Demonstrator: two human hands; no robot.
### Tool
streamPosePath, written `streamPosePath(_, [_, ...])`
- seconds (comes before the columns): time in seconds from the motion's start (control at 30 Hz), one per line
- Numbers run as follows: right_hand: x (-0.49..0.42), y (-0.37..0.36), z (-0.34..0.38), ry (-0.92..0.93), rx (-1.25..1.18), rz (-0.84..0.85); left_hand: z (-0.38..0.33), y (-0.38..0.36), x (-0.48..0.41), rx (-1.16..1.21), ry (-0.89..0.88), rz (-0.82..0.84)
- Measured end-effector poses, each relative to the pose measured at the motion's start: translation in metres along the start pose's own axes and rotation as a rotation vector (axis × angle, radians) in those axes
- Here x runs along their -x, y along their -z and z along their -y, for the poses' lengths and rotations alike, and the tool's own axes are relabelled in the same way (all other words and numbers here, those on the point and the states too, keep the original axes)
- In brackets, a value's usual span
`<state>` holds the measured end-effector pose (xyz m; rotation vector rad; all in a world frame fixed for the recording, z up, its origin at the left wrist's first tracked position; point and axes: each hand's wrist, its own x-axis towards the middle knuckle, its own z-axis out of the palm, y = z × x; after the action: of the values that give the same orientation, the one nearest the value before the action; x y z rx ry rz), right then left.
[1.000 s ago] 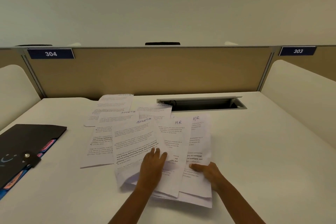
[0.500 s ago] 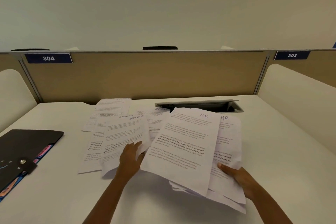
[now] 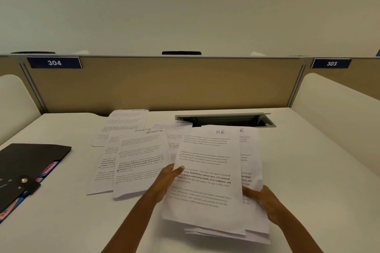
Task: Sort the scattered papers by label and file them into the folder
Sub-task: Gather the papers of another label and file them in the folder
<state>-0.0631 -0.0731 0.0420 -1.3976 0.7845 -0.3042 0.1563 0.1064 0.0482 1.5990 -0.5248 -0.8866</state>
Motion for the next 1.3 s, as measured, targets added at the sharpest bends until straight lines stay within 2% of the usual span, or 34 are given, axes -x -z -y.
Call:
streamPosePath(0.1, [-0.001, -0.014, 0.003, 0.039, 0.111, -0.016, 0.002, -0.016, 0.002, -0.010, 0.016, -0.051])
streamPosePath(0.3, [-0.006, -0.042, 0.015, 0.065, 0.064, 0.015, 0.007, -0.023, 0.009, -0.088, -0.107, -0.183])
streamPosePath(0.4, [-0.007, -0.049, 0.024, 0.168, 0.051, -0.002, -0.008, -0.015, 0.014, -0.052, -0.223, -0.258])
streamPosePath(0.6, [-0.002, -0.067, 0.062, 0.460, -0.045, -0.087, -0.066, 0.001, 0.033, 0.056, -0.489, -0.279])
streamPosePath(0.73, [0.003, -0.075, 0.080, 0.585, -0.126, -0.073, -0.094, 0.005, 0.048, 0.194, -0.608, -0.274])
streamPosePath(1.03, [0.013, -0.093, 0.102, 0.719, -0.147, -0.137, -0.114, 0.003, 0.058, 0.112, -0.704, -0.428])
streamPosePath(1.2, [0.010, -0.092, 0.101, 0.734, -0.117, -0.062, -0.108, 0.014, 0.063, 0.169, -0.736, -0.334])
streamPosePath(1.3, [-0.011, -0.083, 0.068, 0.581, 0.040, -0.021, -0.078, 0.017, 0.058, 0.134, -0.580, -0.270])
